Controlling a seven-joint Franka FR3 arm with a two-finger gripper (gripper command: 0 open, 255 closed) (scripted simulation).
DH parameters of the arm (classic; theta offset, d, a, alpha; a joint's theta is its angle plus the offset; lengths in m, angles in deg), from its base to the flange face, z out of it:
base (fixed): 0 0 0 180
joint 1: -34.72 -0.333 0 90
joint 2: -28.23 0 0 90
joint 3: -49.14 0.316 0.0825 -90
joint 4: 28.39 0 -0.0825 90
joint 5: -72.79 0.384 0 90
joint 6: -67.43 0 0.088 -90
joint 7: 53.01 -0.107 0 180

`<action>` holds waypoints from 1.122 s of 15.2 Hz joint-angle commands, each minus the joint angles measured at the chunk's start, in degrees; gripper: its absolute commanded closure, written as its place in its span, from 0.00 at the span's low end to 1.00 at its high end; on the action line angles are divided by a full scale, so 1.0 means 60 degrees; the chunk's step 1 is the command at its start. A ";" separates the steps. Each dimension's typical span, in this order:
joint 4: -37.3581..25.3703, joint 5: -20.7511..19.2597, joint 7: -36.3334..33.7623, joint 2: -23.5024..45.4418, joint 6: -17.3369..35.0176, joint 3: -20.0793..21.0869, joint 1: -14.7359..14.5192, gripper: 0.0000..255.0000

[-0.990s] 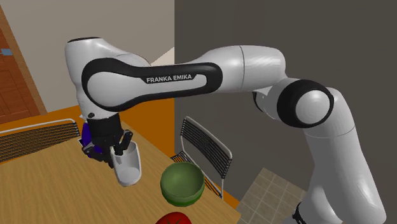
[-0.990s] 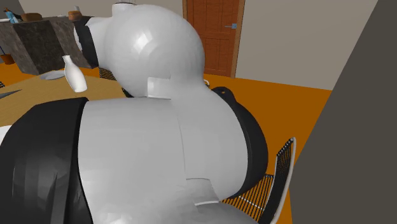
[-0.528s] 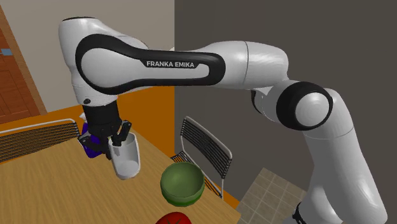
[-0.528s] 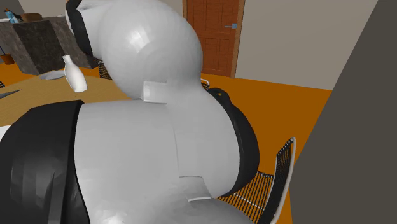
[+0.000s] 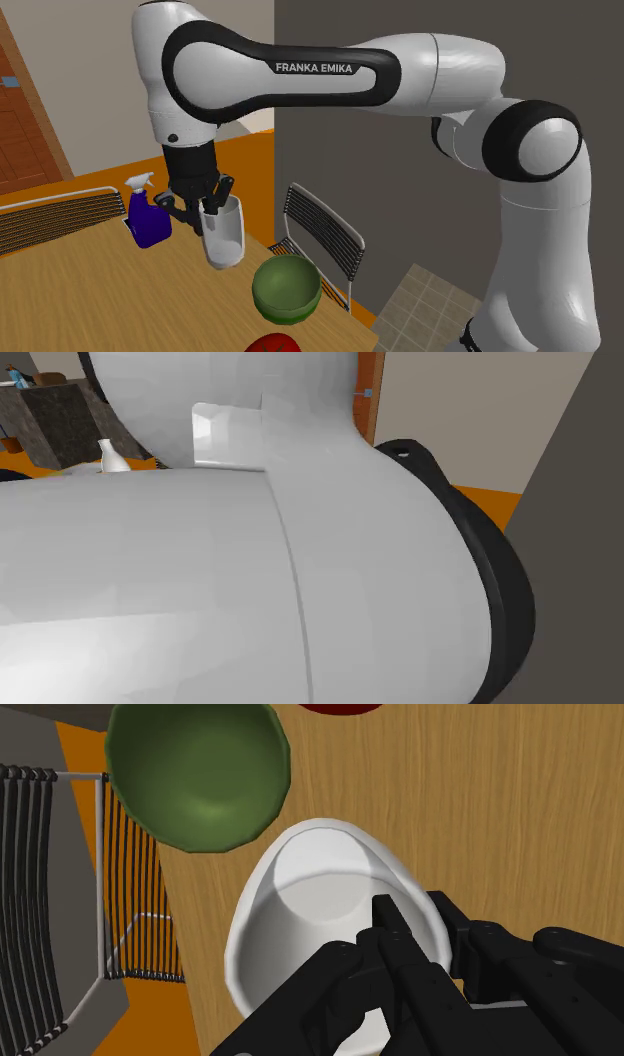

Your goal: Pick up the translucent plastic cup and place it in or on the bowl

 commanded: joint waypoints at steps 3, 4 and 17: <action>0.2168 0.0841 0.0589 -0.1857 0.0484 0.0038 0.0826 1.00; 0.2626 0.1056 0.0775 -0.2307 0.0540 0.0008 0.0991 1.00; 0.5766 0.2174 0.1999 -0.4788 0.1416 -0.0464 0.1521 1.00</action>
